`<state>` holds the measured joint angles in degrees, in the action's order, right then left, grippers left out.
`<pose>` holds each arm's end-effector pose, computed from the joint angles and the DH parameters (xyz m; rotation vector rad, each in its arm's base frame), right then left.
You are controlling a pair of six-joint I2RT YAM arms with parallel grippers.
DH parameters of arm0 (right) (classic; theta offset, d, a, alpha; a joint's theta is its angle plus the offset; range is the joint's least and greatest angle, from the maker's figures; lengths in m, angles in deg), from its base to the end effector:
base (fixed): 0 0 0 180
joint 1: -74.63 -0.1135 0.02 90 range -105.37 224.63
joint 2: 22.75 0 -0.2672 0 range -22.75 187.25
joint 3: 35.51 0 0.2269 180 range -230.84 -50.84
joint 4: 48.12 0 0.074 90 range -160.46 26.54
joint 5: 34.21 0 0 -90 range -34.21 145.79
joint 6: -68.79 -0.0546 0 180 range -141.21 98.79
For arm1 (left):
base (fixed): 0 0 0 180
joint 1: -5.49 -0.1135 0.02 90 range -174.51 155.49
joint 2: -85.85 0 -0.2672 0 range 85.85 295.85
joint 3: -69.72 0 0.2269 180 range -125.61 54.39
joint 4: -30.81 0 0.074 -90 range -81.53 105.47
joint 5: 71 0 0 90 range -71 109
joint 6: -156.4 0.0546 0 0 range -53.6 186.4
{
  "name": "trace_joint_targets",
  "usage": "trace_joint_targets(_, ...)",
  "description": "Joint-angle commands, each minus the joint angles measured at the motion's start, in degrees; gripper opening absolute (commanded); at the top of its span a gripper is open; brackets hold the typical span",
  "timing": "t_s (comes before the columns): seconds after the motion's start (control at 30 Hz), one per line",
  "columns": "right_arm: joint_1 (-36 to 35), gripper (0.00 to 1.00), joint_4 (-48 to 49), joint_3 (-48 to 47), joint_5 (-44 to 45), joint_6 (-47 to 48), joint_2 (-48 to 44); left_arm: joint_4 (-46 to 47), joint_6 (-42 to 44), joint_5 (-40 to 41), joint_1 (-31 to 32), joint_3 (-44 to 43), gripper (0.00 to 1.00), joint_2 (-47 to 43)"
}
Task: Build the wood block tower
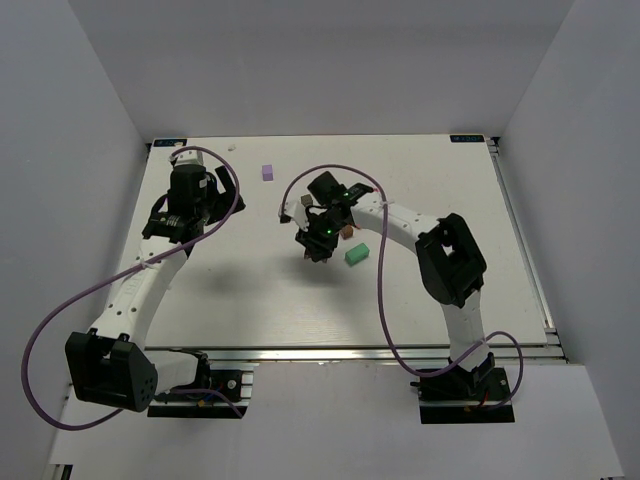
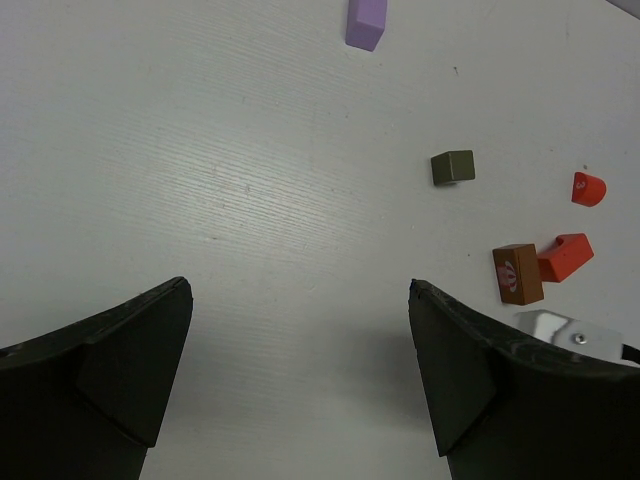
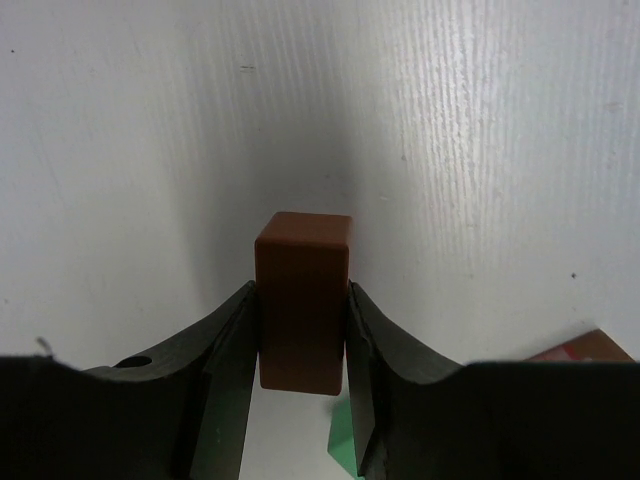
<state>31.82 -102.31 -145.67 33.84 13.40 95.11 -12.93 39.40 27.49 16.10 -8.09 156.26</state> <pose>0.3004 0.3061 0.2094 -1.7427 1.9705 0.5553 0.2556 -0.0397 0.3186 -0.3959 2.1687 -0.2044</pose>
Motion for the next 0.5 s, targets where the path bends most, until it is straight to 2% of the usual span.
trace_joint_targets(0.0, -1.49, 0.3, 2.81, -1.76, 1.74, -0.33, 1.31, -0.34, 0.29, -0.23, -0.06, -1.07, 0.98, -0.63)
trace_joint_targets(0.47, -4.04, 0.38, 8.27, -0.44, 4.73, -4.12, 5.18, -0.43, 0.02, 0.56, -0.06, -1.07, 0.98, -0.63)
